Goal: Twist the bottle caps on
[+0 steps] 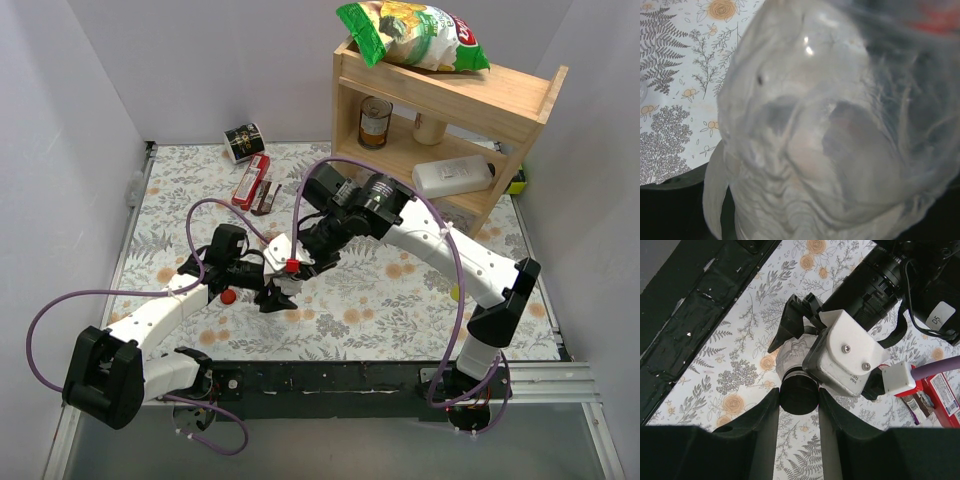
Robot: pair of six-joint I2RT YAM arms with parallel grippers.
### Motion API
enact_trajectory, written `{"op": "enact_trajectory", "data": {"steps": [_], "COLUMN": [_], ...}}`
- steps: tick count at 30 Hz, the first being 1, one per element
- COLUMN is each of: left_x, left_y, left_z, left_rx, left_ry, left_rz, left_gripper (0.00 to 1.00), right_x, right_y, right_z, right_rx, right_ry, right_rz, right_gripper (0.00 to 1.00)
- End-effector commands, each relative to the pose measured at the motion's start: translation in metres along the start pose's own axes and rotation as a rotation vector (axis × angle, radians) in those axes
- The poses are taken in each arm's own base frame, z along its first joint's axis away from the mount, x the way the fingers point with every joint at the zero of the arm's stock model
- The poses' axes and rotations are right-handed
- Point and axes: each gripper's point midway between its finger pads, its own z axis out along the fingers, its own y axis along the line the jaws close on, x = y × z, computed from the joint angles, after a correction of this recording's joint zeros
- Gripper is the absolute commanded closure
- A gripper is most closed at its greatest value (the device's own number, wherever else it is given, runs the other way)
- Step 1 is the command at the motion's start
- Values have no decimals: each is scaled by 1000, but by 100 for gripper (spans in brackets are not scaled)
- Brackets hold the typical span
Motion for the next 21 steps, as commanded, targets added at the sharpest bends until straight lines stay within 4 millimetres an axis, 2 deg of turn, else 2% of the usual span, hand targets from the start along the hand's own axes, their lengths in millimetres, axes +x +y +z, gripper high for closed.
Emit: {"op": "enact_trajectory", "data": {"steps": [1,9,14,16,21], "left_x": [-14,-18,-26,-28,-33], "left_y": [10,11,12,13,17], "left_z": [-3,-4,-6,-6,-9], "left_rx": [-29,-49,-59,-70,-122], "left_ry": [-6,-15,-42,-56,-78], "left_rz": [23,-12,11,-1,20], "left_gripper": [100,100,100,100,100], "right_x": [0,9,10,15,21], "right_y": [3,1,-3,-5,-3], "right_z": [-4,3,8,12,23], "right_rx": [-35,-34,-21,-10,-7], "right_ry": [58,150,163,177,164], "right_rz": [-67,-67,-40,5,288], "right_gripper": [72,76,78,79,82]}}
